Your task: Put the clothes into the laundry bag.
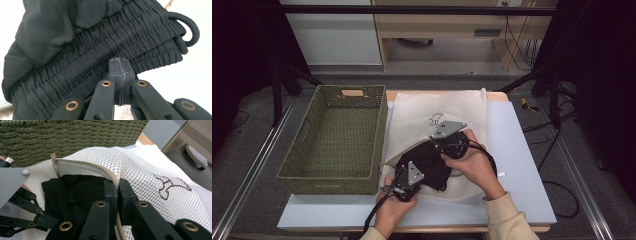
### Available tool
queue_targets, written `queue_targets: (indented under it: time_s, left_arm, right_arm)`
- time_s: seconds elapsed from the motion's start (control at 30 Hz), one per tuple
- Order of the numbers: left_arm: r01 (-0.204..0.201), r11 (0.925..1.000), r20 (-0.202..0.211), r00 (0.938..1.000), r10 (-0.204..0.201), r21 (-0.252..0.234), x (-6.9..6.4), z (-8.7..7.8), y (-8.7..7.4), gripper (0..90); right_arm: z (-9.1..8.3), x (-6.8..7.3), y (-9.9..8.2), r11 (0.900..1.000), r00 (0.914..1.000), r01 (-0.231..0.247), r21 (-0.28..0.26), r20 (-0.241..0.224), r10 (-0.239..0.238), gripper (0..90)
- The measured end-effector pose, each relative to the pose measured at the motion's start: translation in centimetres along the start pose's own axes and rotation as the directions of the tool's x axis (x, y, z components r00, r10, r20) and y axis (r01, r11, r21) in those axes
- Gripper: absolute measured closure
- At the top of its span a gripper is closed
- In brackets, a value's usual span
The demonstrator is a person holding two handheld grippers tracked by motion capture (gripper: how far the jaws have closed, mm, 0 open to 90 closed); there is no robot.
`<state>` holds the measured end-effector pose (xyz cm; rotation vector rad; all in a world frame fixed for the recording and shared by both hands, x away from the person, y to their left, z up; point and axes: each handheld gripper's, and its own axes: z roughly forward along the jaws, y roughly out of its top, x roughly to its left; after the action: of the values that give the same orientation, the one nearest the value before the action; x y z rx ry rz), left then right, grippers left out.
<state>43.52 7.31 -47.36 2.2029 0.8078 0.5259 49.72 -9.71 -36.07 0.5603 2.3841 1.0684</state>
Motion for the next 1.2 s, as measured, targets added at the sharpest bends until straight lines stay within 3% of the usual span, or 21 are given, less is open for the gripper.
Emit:
queue_targets:
  time_s: [0.3, 0.67, 1.2]
  left_arm:
    - [-0.029, 0.9996, -0.015, 0.9995, 0.029, 0.004, -0.1, 0.4, 0.3, 89.9]
    - [-0.025, 0.9997, -0.011, 0.9996, 0.025, 0.003, 0.0, 0.5, 0.5, 89.9]
    - [-0.036, 0.9993, -0.039, 0.9986, 0.035, -0.008, 0.1, 2.1, 1.9, 89.9]
  right_arm:
    - [-0.3, -0.3, -0.1, 1.0000, 0.9999, -0.007, -0.007, 0.011, 0.007, 86.9]
    - [-0.4, -0.6, -0.2, 0.9998, 0.9999, -0.017, -0.013, 0.002, 0.017, 86.9]
    - [-0.4, -0.7, -0.2, 0.9996, 0.9997, -0.026, -0.015, -0.004, 0.026, 86.9]
